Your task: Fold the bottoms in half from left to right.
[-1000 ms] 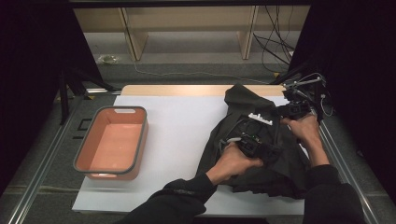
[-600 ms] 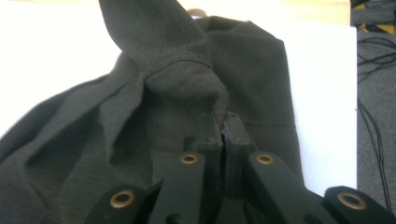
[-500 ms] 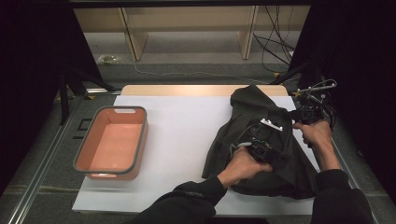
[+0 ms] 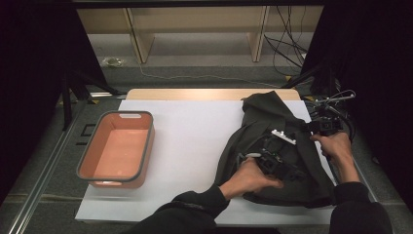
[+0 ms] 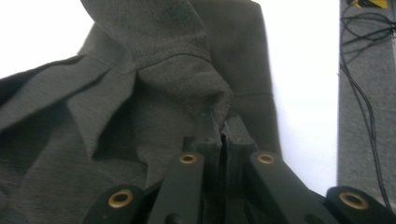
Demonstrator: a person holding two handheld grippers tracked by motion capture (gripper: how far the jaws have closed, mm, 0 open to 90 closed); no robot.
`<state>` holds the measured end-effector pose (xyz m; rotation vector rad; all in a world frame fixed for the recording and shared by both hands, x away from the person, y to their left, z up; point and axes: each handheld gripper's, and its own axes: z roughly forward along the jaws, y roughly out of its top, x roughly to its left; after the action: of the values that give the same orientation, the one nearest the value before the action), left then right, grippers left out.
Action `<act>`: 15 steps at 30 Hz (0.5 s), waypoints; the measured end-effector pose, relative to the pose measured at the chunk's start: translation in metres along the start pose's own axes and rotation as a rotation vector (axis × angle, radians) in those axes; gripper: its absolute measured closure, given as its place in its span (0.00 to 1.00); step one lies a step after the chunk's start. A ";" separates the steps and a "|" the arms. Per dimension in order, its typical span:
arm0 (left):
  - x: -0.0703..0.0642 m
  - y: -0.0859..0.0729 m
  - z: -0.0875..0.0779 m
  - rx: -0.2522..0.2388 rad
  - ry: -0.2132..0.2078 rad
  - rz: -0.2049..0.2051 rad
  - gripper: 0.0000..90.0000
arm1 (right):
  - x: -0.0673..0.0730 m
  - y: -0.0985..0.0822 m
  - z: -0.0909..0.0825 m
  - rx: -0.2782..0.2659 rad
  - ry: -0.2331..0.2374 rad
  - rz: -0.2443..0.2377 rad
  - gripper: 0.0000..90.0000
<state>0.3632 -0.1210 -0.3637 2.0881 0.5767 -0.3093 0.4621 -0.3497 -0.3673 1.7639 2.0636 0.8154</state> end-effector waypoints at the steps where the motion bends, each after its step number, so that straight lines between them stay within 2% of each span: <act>1: 0.003 -0.003 -0.007 0.002 0.013 0.008 0.60 | -0.002 -0.002 0.000 0.002 -0.004 0.004 0.97; 5: 0.021 -0.016 -0.032 -0.008 0.084 -0.003 0.57 | -0.009 -0.008 0.003 0.017 -0.012 0.013 0.97; 6: 0.027 -0.020 -0.038 -0.008 0.096 -0.010 0.57 | -0.011 -0.009 0.004 0.027 -0.013 0.014 0.96; 7: 0.027 -0.020 -0.038 -0.008 0.096 -0.010 0.56 | -0.011 -0.009 0.004 0.027 -0.013 0.014 0.96; 8: 0.038 -0.028 -0.049 -0.016 0.129 -0.030 0.55 | -0.014 -0.011 0.006 0.036 -0.017 0.014 0.96; 15: 0.073 -0.058 -0.072 0.009 0.263 -0.080 0.51 | -0.017 -0.018 0.015 0.067 -0.032 0.005 0.94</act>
<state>0.3962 -0.0130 -0.3968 2.1329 0.8177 -0.0819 0.4594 -0.3647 -0.3921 1.8054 2.0891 0.7226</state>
